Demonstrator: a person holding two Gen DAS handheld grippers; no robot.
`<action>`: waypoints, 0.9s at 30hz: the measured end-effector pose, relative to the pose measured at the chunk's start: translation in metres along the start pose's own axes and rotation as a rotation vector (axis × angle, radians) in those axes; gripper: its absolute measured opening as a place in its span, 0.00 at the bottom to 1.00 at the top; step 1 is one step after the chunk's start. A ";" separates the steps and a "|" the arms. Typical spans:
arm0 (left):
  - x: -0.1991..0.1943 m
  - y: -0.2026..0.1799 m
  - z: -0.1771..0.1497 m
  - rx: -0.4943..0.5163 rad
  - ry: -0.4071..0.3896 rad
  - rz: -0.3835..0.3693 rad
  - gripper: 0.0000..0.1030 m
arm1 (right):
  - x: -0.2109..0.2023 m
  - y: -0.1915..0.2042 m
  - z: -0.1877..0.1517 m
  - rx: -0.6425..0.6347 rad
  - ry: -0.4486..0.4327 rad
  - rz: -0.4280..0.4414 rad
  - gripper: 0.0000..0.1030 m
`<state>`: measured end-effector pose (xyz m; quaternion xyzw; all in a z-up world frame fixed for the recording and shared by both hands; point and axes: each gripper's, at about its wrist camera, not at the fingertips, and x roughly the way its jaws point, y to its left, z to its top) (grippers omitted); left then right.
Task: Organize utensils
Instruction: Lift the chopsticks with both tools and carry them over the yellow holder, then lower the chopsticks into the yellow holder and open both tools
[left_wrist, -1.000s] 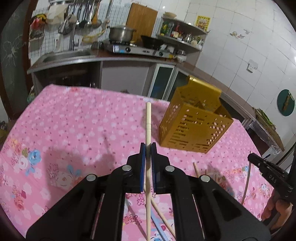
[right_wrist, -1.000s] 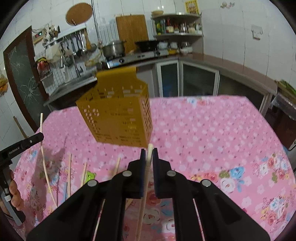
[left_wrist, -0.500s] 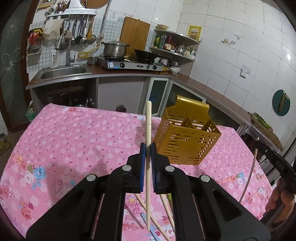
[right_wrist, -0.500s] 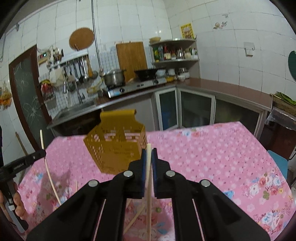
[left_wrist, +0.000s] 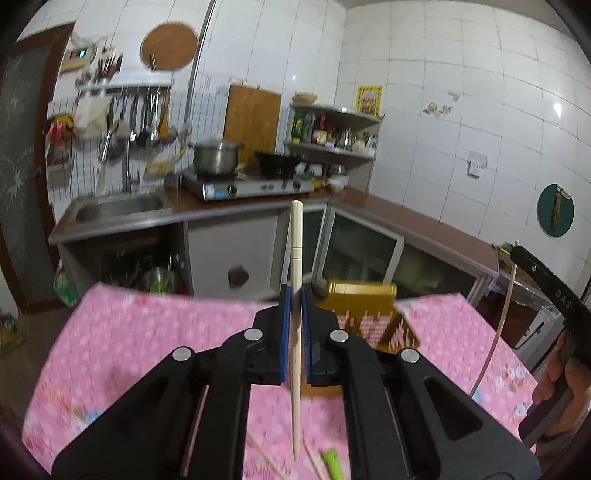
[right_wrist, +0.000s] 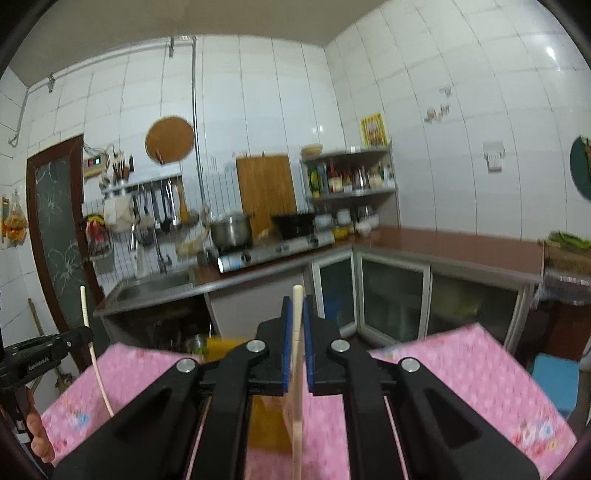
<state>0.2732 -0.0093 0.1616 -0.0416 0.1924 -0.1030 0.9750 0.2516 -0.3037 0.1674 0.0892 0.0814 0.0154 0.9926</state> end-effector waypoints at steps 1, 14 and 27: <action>0.002 -0.004 0.007 0.011 -0.017 0.002 0.04 | 0.003 0.003 0.007 -0.004 -0.019 0.001 0.06; 0.081 -0.051 0.055 0.070 -0.117 -0.049 0.04 | 0.060 0.029 0.050 0.003 -0.199 0.011 0.06; 0.150 -0.037 -0.014 0.086 0.009 -0.036 0.04 | 0.116 0.023 -0.031 -0.030 -0.037 0.052 0.06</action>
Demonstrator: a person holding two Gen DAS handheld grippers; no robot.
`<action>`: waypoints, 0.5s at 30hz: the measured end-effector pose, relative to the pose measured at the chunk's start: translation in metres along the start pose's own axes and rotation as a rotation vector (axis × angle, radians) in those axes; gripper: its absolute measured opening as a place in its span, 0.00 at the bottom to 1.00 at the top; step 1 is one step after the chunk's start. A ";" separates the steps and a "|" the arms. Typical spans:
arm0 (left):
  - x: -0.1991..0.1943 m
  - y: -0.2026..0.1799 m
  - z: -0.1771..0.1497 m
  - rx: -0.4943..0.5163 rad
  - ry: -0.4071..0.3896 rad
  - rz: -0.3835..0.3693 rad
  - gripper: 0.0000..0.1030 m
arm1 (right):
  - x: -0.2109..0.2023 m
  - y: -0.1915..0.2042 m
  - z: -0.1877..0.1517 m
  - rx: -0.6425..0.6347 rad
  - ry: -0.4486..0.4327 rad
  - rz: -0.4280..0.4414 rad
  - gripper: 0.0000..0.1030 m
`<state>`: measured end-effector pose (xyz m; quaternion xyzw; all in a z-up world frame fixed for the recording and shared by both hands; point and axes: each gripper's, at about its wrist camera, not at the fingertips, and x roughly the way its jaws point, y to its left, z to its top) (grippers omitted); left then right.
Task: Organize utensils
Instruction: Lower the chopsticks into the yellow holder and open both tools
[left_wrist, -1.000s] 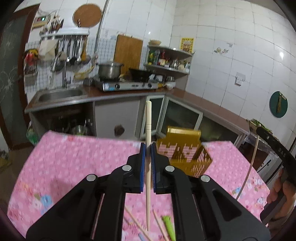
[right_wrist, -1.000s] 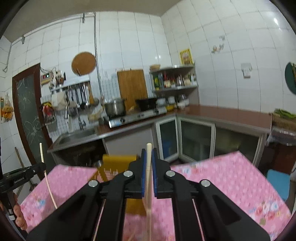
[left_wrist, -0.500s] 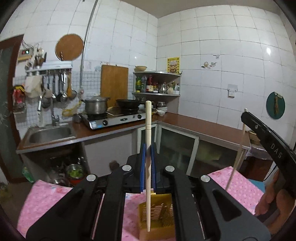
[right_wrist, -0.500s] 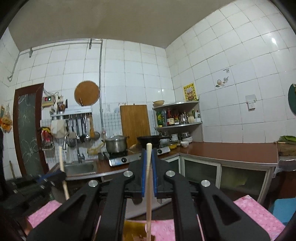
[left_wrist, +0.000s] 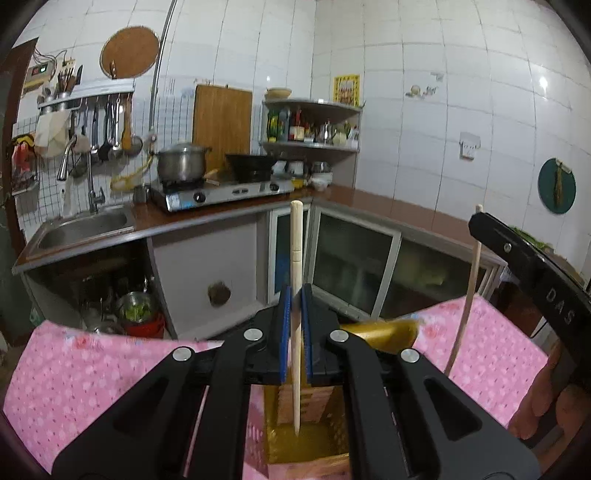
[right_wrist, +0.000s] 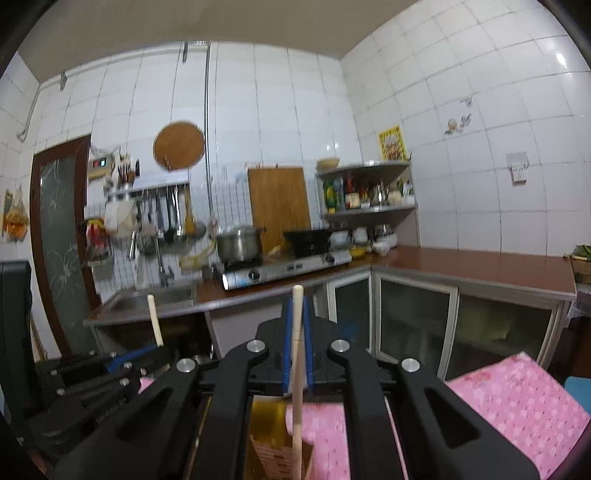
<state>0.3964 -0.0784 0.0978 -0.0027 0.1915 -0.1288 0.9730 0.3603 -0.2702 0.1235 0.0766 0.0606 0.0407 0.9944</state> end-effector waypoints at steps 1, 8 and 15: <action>0.002 0.002 -0.005 -0.002 0.013 0.004 0.04 | 0.001 -0.001 -0.006 0.000 0.016 0.002 0.06; 0.001 0.011 -0.023 -0.018 0.082 0.012 0.04 | 0.004 -0.007 -0.028 0.003 0.123 0.001 0.06; -0.044 0.024 -0.017 -0.057 0.087 0.055 0.57 | -0.017 -0.014 -0.021 0.015 0.187 -0.010 0.46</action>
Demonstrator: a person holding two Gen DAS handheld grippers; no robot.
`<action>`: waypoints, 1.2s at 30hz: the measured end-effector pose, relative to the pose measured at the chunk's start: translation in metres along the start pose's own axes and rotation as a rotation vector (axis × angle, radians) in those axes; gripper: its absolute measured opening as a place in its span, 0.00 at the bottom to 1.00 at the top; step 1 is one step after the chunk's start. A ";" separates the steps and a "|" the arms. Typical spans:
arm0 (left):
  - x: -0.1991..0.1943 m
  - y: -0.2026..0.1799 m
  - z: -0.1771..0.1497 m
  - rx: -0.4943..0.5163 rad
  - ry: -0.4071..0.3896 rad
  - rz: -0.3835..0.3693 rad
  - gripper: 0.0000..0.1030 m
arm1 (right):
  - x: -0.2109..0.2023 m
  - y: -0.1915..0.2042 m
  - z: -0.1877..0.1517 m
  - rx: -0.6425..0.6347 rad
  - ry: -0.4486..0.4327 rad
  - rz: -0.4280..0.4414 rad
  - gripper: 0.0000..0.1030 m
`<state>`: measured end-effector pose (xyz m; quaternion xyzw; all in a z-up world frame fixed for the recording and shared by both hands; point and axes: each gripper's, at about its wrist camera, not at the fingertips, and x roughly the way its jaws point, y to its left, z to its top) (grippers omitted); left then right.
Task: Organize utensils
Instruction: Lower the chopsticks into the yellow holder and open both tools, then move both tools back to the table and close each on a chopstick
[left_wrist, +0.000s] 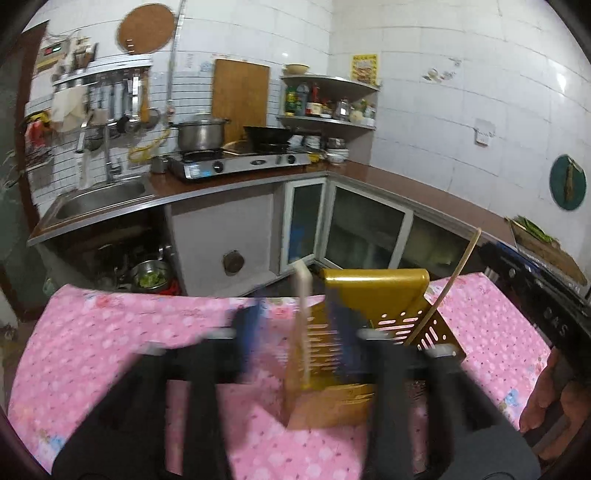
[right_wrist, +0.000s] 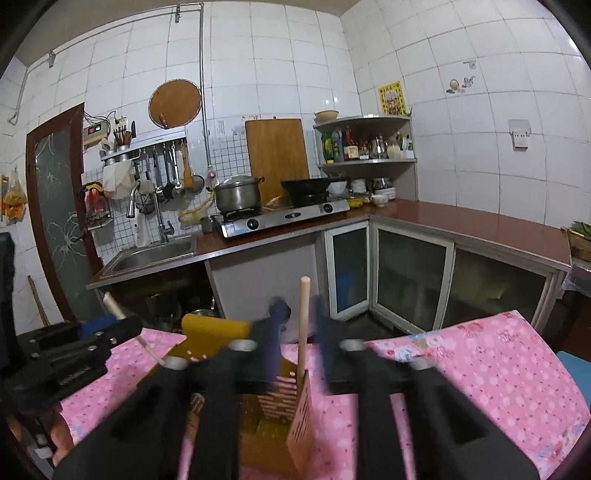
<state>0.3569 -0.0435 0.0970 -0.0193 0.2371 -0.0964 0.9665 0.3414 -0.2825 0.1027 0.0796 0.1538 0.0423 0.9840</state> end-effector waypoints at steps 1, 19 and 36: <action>-0.009 0.004 0.000 -0.012 -0.011 0.012 0.69 | -0.005 0.000 0.001 0.004 -0.002 -0.005 0.53; -0.084 0.057 -0.067 -0.079 0.088 0.164 0.95 | -0.065 -0.009 -0.074 0.000 0.225 -0.107 0.64; -0.031 0.054 -0.140 -0.057 0.318 0.222 0.95 | -0.041 0.002 -0.154 0.012 0.458 -0.173 0.64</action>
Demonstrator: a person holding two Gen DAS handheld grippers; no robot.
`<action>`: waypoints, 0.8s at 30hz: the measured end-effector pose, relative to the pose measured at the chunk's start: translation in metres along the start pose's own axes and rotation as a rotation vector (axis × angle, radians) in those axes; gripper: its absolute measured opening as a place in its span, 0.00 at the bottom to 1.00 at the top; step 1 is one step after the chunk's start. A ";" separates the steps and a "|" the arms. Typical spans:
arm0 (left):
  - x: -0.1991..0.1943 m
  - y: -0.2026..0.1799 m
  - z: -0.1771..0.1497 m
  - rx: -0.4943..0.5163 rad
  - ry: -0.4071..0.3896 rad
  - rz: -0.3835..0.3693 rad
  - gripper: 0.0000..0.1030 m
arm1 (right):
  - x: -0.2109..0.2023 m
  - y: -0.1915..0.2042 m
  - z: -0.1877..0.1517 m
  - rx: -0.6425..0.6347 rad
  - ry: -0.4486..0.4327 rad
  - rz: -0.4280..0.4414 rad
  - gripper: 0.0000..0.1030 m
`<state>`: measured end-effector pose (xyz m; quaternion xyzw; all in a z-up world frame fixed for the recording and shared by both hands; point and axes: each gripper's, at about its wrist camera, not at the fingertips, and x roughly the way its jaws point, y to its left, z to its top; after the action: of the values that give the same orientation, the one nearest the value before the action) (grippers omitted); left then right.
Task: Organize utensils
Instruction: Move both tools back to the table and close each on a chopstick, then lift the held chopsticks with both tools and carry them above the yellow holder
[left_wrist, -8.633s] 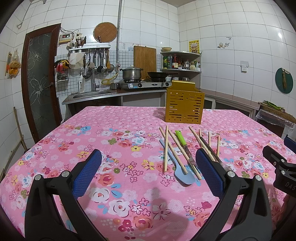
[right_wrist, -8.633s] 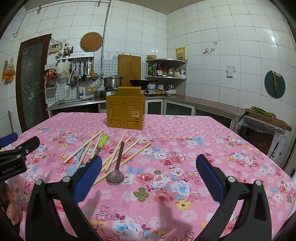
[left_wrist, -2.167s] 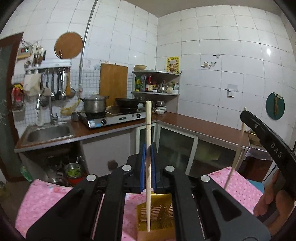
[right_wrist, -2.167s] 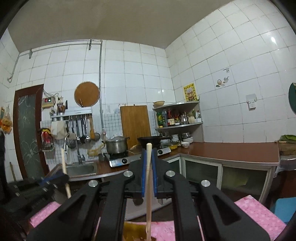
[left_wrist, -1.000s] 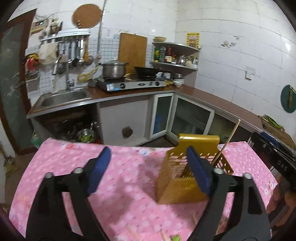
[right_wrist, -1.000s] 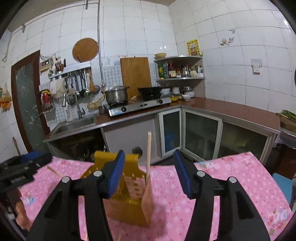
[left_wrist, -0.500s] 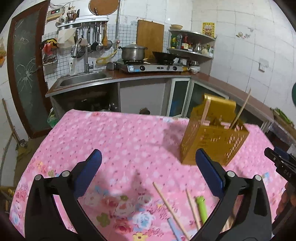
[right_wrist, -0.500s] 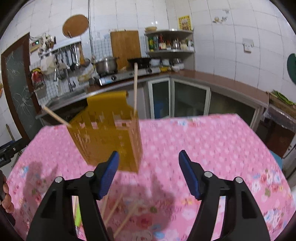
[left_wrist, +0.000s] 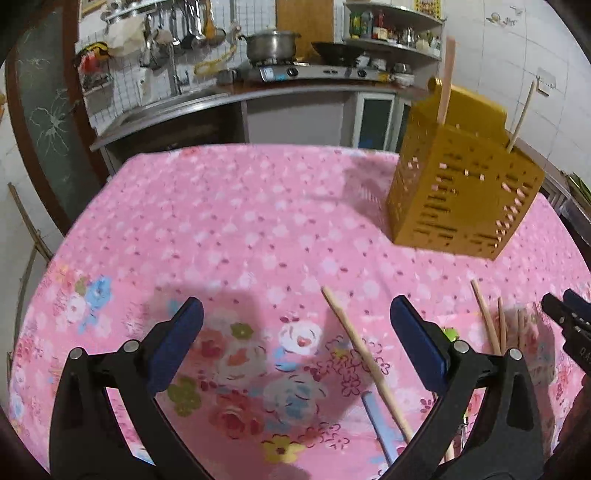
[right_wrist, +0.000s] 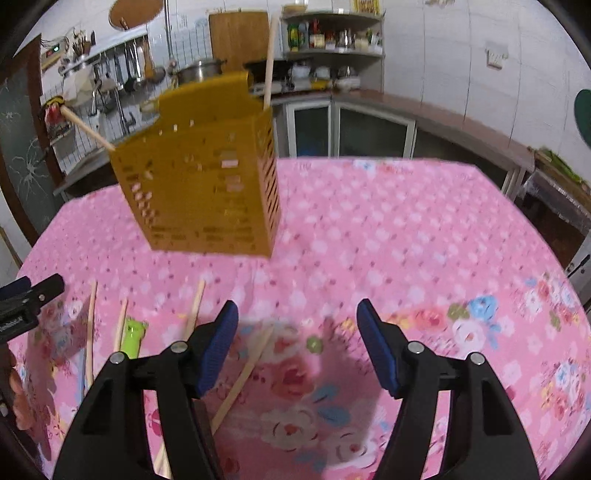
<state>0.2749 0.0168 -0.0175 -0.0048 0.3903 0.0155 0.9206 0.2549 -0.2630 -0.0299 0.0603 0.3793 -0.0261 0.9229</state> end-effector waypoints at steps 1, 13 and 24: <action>0.003 0.000 -0.002 -0.001 0.007 -0.003 0.95 | 0.003 0.001 -0.002 0.005 0.018 -0.004 0.64; 0.041 -0.010 -0.008 -0.014 0.148 -0.063 0.64 | 0.035 0.011 -0.012 0.027 0.159 -0.014 0.41; 0.053 -0.020 0.008 0.012 0.199 -0.095 0.13 | 0.042 0.018 -0.002 0.029 0.198 -0.005 0.13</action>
<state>0.3181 -0.0021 -0.0496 -0.0195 0.4793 -0.0310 0.8769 0.2852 -0.2453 -0.0589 0.0750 0.4685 -0.0275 0.8798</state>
